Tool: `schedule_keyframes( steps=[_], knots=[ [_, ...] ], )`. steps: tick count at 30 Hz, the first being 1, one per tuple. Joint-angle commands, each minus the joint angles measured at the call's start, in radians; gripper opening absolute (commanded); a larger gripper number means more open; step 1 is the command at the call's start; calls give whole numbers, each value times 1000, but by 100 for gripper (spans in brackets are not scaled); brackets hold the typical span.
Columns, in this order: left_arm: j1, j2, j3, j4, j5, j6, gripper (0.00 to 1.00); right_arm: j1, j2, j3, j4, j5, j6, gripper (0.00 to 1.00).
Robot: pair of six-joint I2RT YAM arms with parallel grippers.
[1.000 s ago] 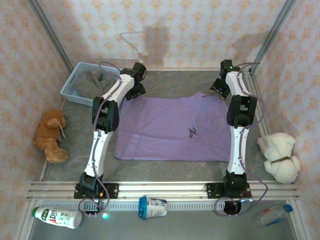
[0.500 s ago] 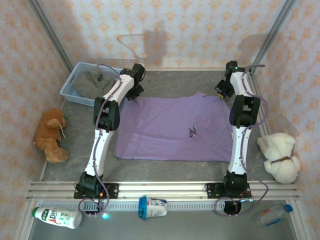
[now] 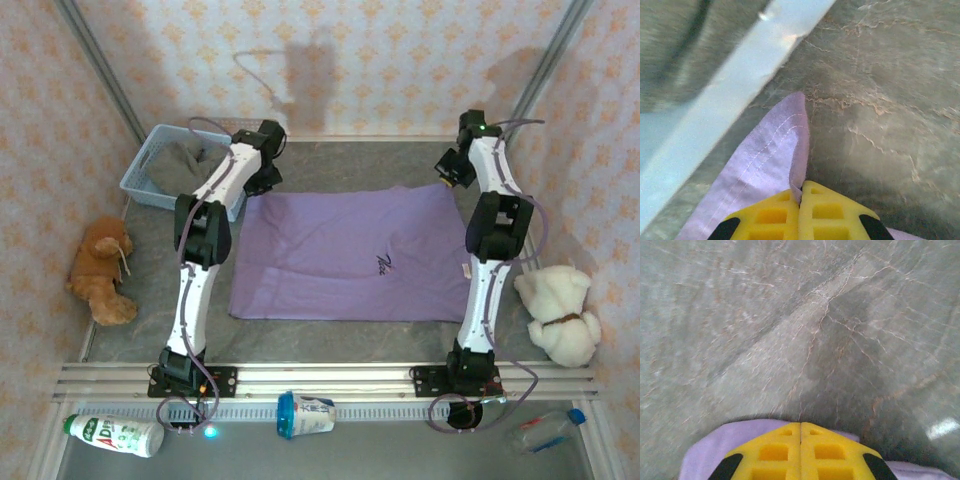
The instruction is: Fold and stack the mixed laundry pile
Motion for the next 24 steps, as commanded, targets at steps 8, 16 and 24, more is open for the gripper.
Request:
schedule_keyframes(
  steps=[8, 16, 24],
  knots=[
    [-40, -246, -270, -21, -66, 52, 0, -8, -303, -290, -12, 31, -17, 0],
    [-88, -401, -504, -25, -90, 52, 1, -8, -549, -657, -27, 31, -10, 0],
    [-104, -428, -587, -6, -78, 5, 60, -8, -649, -831, 25, 94, 18, 48]
  ],
)
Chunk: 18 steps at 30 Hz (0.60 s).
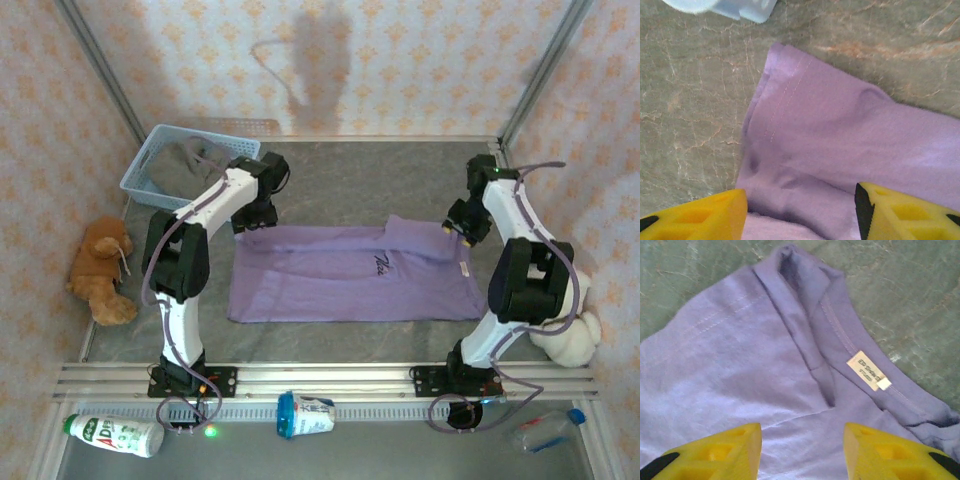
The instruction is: Fold and stack the mixed laundry pile
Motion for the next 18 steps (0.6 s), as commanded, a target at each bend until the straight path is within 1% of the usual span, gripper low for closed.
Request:
schedule_keyframes(
  steps=[1, 3, 6, 9, 12, 18],
  knots=[
    [5, -4, 46, 0, -27, -20, 60, -5, 19, 29, 51, 6, 19, 48],
    [4, 27, 122, 2, -12, -19, 60, 13, 58, 73, 88, -39, 23, 48],
    [-5, 82, 210, 41, 23, -24, 60, 87, 119, 145, 116, -39, -3, 49],
    [-16, 142, 254, 96, 83, -61, 60, 159, 212, 228, 117, -40, -6, 49],
    [-33, 189, 248, 145, 127, -100, 60, 213, 280, 270, 154, -48, 19, 50],
    [-45, 233, 173, 178, 131, -127, 60, 282, 392, 331, 174, -58, 59, 51]
  ],
)
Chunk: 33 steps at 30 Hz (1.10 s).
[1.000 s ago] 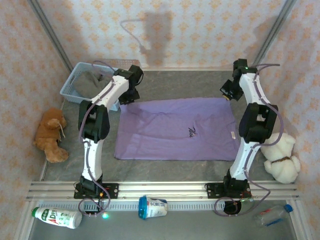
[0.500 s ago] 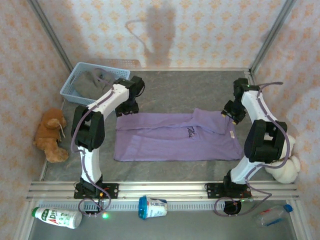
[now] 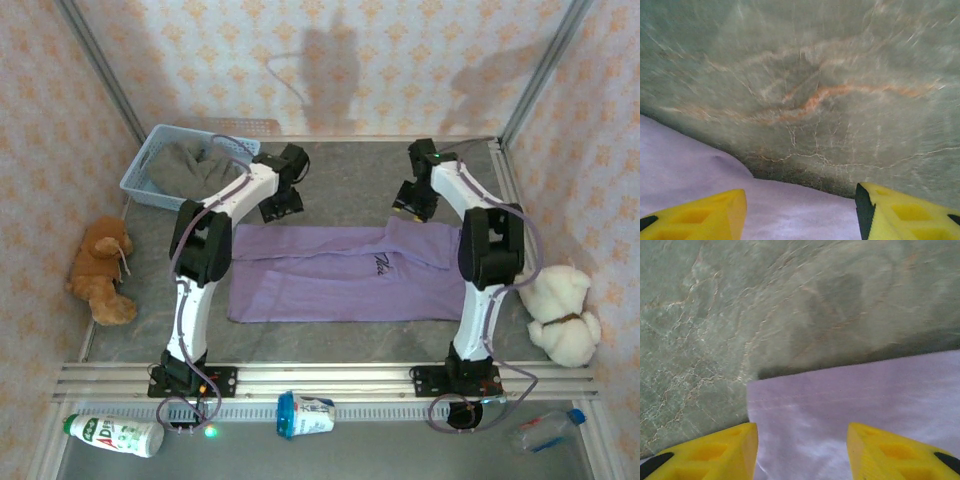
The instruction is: Fold and stack the mixed laundry pile
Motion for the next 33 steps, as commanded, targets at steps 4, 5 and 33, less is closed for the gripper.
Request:
schedule_keyframes(
  steps=[4, 5, 33],
  knots=[
    [-1, 0, -79, 6, -13, -29, 60, 25, 79, 30, 14, -11, 56, 51],
    [-1, -1, -89, 7, -16, -29, 60, 25, 90, 28, 15, -16, 63, 51],
    [19, -4, -118, 49, -40, 125, 60, 255, -696, -669, -186, 130, 308, 8]
  ],
)
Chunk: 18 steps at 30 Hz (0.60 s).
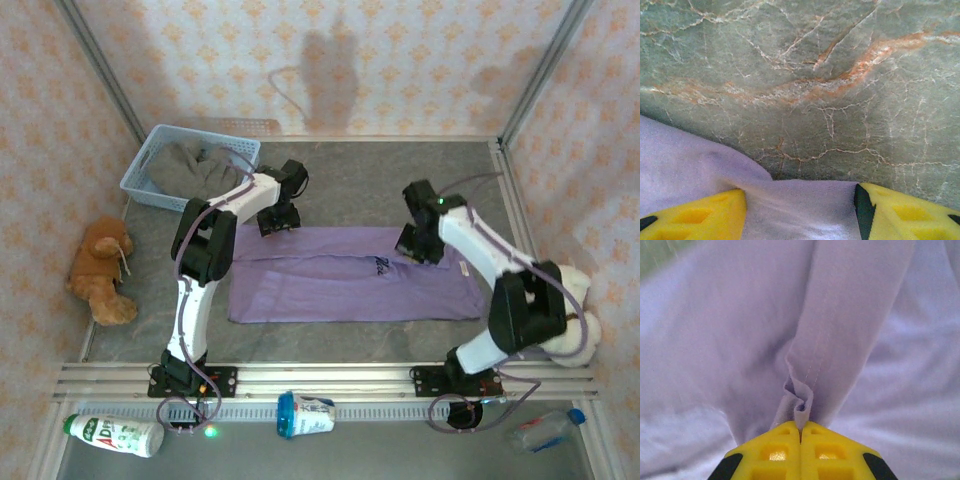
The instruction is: Fold and stack the mixed laundry pile
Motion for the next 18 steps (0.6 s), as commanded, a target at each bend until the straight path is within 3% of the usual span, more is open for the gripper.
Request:
schedule_keyframes(
  steps=[1, 2, 5, 8, 11, 18],
  knots=[
    [14, -12, -13, 12, -33, 55, 60, 91, -176, -141, -109, 69, 184, 16],
    [14, -16, -16, 18, -25, 59, 61, 114, -241, -181, -110, 81, 231, 25],
    [12, -21, -19, 31, 4, 70, 61, 131, -431, -276, -102, 135, 333, 36],
    [12, -21, -18, 30, 23, 80, 61, 108, -505, -272, -83, 223, 338, 51],
    [10, -36, -28, 38, 44, 92, 61, 61, -437, -211, -37, 274, 286, 56],
    [9, -71, -55, 45, 80, 108, 61, 11, -60, 15, 40, 311, 172, 58]
  ],
)
